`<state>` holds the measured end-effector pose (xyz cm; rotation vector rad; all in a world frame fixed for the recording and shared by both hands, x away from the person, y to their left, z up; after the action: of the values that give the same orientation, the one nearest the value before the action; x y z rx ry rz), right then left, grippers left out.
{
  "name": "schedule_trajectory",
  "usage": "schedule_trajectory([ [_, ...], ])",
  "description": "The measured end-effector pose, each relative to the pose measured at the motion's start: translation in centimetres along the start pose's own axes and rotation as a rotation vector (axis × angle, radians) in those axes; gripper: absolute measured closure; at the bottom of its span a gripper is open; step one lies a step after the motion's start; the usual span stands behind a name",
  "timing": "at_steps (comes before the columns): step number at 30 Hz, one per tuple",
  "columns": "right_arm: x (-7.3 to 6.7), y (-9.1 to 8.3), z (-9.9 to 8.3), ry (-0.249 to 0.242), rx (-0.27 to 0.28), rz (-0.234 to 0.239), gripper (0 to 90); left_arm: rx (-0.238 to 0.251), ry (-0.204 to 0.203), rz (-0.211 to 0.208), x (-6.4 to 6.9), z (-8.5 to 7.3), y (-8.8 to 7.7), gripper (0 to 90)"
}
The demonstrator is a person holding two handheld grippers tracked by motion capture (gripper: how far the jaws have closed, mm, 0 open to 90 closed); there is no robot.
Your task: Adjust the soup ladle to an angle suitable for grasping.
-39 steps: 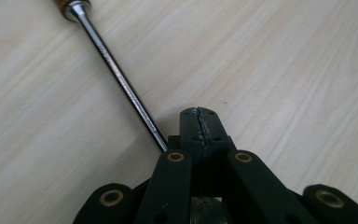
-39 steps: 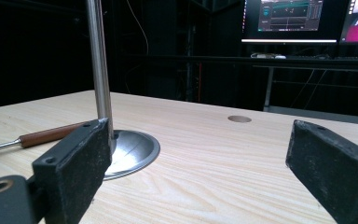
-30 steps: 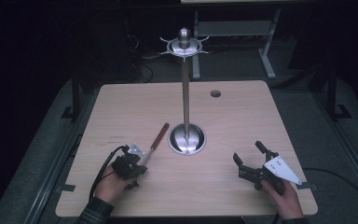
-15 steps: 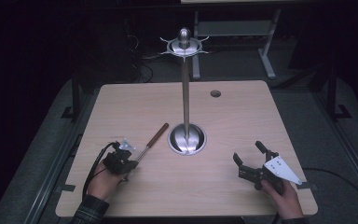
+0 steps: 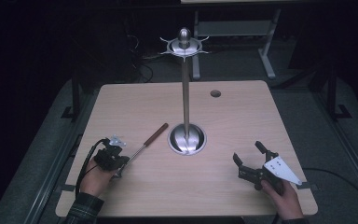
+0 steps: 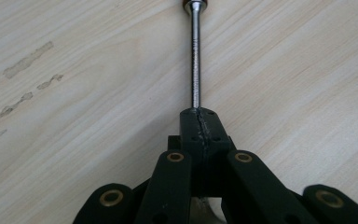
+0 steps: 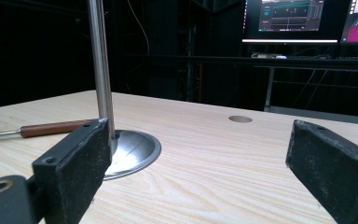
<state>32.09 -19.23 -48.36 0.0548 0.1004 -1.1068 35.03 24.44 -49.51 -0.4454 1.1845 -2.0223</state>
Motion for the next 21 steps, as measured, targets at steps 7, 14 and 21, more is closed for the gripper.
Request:
schedule_trajectory([
  [7,0.0,0.0,0.0,0.001,0.0,0.001,6.3,0.01,-0.007,-0.033,0.3,0.3,-0.2,89.9],
  [14,0.0,0.0,0.0,0.002,0.0,0.001,6.3,0.018,-0.003,-0.065,0.2,1.4,0.0,89.1],
  [21,0.0,0.0,0.0,0.002,0.0,0.0,6.3,0.024,-0.01,-0.088,-0.1,2.8,0.1,79.9],
])
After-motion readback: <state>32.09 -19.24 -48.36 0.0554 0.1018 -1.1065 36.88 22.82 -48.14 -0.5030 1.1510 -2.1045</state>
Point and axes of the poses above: each handheld gripper's, and its own axes: y roughly forward along the jaws, z roughly out of its top, x roughly to its right, the point moved 7 cm from there along y, roughly forward along the jaws, and after that the axes turned 4 degrees about y, right-handed, at the moved point
